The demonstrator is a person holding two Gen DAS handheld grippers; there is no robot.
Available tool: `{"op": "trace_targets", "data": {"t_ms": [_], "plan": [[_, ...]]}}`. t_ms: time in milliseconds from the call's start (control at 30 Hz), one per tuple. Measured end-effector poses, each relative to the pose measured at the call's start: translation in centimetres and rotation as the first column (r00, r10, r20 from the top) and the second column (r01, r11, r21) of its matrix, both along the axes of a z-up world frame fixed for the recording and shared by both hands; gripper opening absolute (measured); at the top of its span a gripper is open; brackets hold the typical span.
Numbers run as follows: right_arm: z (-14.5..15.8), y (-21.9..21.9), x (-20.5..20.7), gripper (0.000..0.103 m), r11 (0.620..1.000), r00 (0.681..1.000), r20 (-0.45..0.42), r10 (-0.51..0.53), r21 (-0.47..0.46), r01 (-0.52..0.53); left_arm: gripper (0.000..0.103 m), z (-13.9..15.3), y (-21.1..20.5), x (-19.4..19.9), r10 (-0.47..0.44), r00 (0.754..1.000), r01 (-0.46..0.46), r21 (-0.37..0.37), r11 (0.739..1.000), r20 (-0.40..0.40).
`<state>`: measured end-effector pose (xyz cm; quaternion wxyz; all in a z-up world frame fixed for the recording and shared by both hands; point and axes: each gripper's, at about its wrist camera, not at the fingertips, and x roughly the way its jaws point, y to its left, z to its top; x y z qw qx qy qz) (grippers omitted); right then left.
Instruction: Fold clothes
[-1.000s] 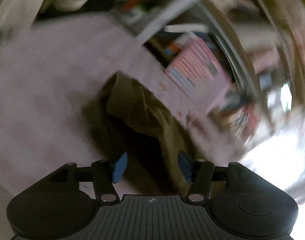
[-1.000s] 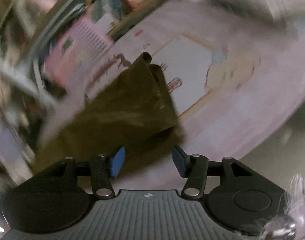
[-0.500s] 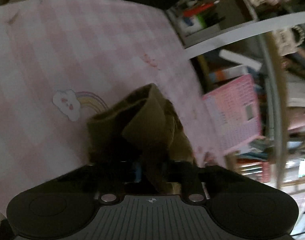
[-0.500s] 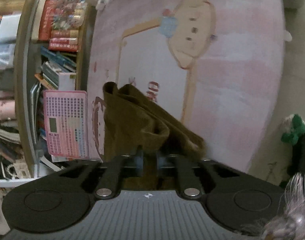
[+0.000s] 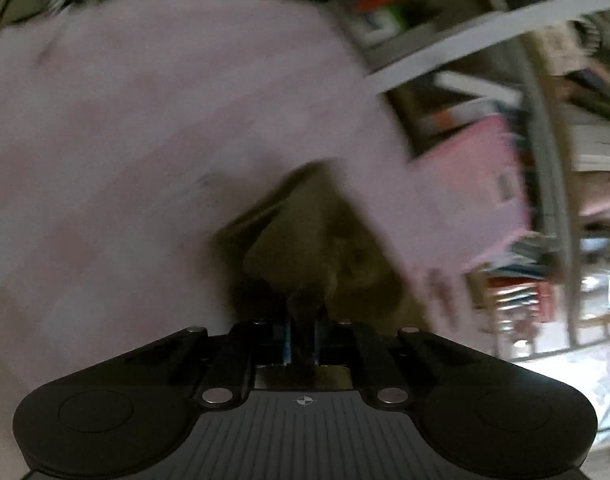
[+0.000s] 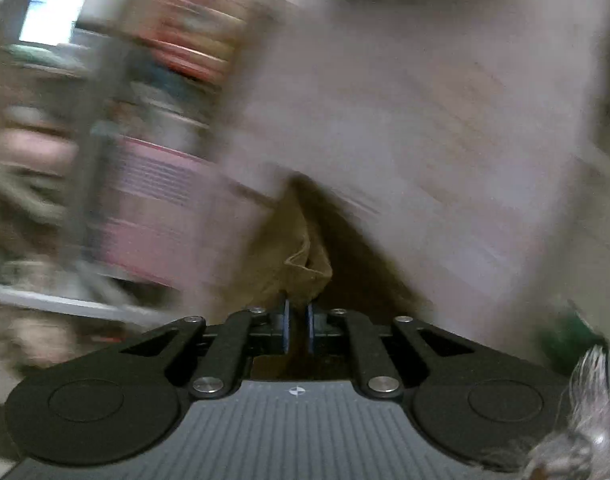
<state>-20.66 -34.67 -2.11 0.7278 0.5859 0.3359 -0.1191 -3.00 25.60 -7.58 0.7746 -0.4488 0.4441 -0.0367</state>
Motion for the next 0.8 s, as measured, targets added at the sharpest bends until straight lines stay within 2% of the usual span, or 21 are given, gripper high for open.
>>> {"op": "trace_targets", "data": {"t_ms": [33, 100, 233, 300, 433, 467, 533, 700, 800], "plan": [[-1.4, 0.1, -0.3, 0.008, 1.000, 0.999, -0.046, -0.005, 0.012, 0.006, 0.009, -0.4, -0.1, 0.0, -0.002, 1.000, 0.002, 0.001, 1.000, 0.001], [-2.8, 0.4, -0.7, 0.007, 1.000, 0.997, -0.081, -0.020, 0.009, 0.020, 0.009, 0.0, -0.2, 0.5, -0.023, 1.000, 0.022, 0.023, 0.999, 0.013], [-1.9, 0.7, -0.2, 0.008, 0.998, 0.997, -0.071, 0.002, -0.055, -0.006, 0.011, 0.5, -0.2, 0.7, -0.045, 0.999, 0.044, 0.049, 0.998, 0.024], [-1.8, 1.1, -0.5, 0.008, 0.997, 0.997, -0.076, 0.011, -0.076, -0.016, 0.017, 0.3, 0.0, 0.2, -0.035, 0.999, 0.035, 0.040, 0.999, 0.018], [-1.4, 1.6, -1.4, 0.016, 0.993, 0.995, -0.100, 0.011, -0.114, -0.023, 0.029, 0.0, 0.6, -1.3, -0.002, 1.000, 0.002, 0.017, 1.000, 0.003], [-1.0, 1.8, -1.4, 0.024, 0.991, 0.995, -0.103, 0.013, -0.131, -0.027, 0.032, -0.1, 0.6, -1.4, 0.010, 1.000, -0.010, 0.018, 1.000, 0.000], [-0.4, 2.3, -1.5, 0.029, 0.985, 0.994, -0.105, 0.021, -0.167, -0.039, 0.033, -0.3, 0.9, -2.1, 0.030, 1.000, -0.030, 0.016, 0.999, 0.001], [0.4, 3.2, -1.1, 0.030, 0.965, 0.987, -0.155, 0.046, -0.250, -0.085, 0.040, -0.5, 0.7, -1.7, 0.059, 0.998, -0.059, 0.026, 0.998, -0.013], [1.4, 3.3, -1.6, 0.033, 0.952, 0.987, -0.161, 0.018, -0.298, -0.066, 0.042, -0.2, 0.4, -1.5, 0.071, 0.997, -0.071, 0.043, 0.997, -0.003]]}}
